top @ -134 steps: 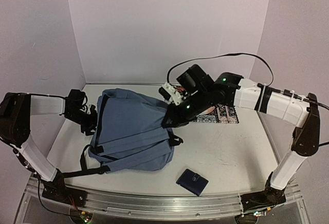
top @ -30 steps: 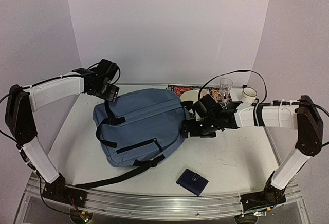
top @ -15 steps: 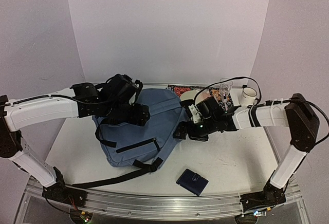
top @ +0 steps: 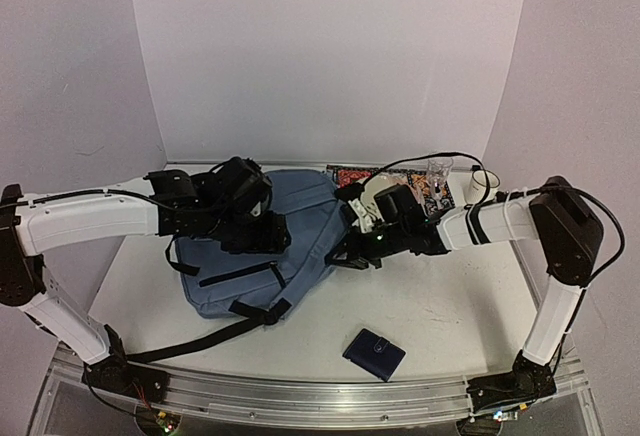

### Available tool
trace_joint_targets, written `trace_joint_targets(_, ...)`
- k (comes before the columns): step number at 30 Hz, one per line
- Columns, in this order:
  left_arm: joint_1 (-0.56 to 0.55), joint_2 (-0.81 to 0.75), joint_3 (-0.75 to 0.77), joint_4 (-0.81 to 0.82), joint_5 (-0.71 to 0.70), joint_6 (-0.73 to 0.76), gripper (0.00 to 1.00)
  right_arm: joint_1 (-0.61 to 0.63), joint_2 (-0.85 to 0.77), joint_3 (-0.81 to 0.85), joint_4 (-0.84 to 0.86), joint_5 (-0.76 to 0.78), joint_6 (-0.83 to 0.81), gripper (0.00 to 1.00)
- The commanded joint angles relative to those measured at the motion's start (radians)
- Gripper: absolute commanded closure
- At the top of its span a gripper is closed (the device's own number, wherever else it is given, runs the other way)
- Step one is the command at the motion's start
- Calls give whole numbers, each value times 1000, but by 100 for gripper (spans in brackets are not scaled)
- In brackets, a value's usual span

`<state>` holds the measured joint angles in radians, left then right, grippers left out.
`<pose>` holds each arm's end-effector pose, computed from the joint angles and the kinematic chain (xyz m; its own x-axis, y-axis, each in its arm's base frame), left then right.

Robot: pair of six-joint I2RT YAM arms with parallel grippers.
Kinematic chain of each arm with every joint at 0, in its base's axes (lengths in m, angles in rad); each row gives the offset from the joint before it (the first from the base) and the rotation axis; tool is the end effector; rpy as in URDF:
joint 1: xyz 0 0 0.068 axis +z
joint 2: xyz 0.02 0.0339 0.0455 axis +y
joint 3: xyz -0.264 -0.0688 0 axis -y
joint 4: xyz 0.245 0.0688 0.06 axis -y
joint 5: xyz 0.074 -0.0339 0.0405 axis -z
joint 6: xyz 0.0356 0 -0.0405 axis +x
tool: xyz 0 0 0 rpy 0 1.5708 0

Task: Pack the student bag
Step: Hold the student bag at the center of the board.

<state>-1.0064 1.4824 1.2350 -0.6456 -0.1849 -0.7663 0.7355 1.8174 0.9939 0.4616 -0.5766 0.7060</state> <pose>0.1752 -0.2646 0.2897 -0.8334 0.0420 -0.5511 0.2650 0.9054 -0.3317 0.2777 0.2775 0.1938 -0.8100 0.0006 -0.5864 -0.5454 0.3668 0.7537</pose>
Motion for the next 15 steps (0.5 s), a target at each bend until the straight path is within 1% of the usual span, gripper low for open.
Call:
trace_joint_targets(1, -3, 3, -11, 7, -5, -90, 37, 24, -57, 108, 65, -115, -10, 100)
trace_joint_targets(9, -3, -31, -58, -74, -54, -241, 40, 34, -101, 179, 65, -91, -6, 100)
trace_joint_targets(15, -3, -8, -57, -91, -52, -267, 42, 56, -77, 212, 63, -89, -16, 100)
